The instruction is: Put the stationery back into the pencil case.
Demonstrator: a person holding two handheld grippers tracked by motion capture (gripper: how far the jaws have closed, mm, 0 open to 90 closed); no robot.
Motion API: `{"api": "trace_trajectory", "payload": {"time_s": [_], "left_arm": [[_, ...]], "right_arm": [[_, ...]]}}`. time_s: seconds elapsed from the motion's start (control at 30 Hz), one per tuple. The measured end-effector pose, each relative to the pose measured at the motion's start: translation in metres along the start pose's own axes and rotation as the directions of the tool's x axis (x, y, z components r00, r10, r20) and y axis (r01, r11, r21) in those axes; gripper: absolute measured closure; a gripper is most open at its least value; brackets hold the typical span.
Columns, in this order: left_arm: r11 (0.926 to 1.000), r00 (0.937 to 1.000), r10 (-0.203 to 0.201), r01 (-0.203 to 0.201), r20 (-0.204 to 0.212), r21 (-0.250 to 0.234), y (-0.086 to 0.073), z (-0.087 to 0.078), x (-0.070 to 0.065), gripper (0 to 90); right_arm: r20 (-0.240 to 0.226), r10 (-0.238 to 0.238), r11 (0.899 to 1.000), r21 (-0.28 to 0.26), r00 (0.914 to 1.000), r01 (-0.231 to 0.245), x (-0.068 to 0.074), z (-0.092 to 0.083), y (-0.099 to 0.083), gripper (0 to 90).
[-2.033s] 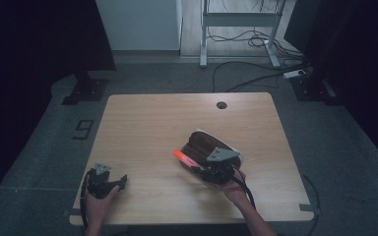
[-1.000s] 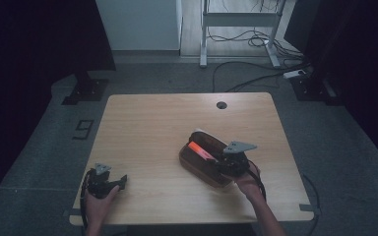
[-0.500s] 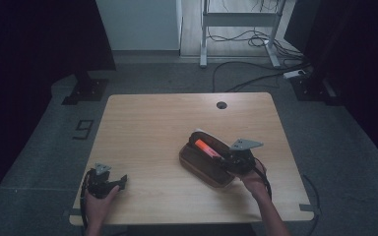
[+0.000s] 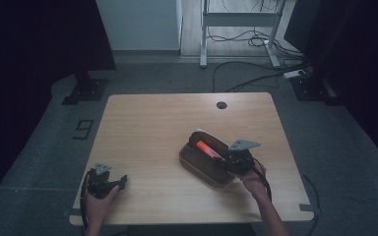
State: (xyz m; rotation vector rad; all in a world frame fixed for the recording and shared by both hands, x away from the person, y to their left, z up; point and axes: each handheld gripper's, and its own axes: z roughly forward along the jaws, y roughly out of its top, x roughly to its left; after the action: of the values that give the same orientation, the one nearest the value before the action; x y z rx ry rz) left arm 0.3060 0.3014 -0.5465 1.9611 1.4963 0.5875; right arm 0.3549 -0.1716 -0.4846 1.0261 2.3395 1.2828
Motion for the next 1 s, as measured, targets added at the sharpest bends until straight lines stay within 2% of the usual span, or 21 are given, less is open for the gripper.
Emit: {"api": "trace_trajectory", "payload": {"time_s": [0.33, 0.47, 0.8, 1.0], "left_arm": [[1.0, 1.0, 0.0, 0.0, 0.0, 0.0, 0.0, 0.0, 0.0, 14.8], [1.0, 1.0, 0.0, 0.0, 0.0, 0.0, 0.0, 0.0, 0.0, 14.8], [1.0, 1.0, 0.0, 0.0, 0.0, 0.0, 0.0, 0.0, 0.0, 14.8], [1.0, 1.0, 0.0, 0.0, 0.0, 0.001, 0.0, 0.0, 0.0, 14.8]], "right_arm": [[0.012, -0.031, 0.998, 0.048, 0.9995, 0.03, 0.005, 0.011, -0.003, 65.1], [0.018, -0.03, 0.998, 0.054, 0.9994, 0.029, 0.006, 0.014, -0.004, 64.9], [0.023, -0.025, 0.999, 0.035, 0.9994, 0.024, 0.008, 0.011, -0.003, 60.1], [0.037, -0.02, 1.0, -0.013, 0.9991, 0.021, 0.011, 0.001, 0.002, 55.0]]}}
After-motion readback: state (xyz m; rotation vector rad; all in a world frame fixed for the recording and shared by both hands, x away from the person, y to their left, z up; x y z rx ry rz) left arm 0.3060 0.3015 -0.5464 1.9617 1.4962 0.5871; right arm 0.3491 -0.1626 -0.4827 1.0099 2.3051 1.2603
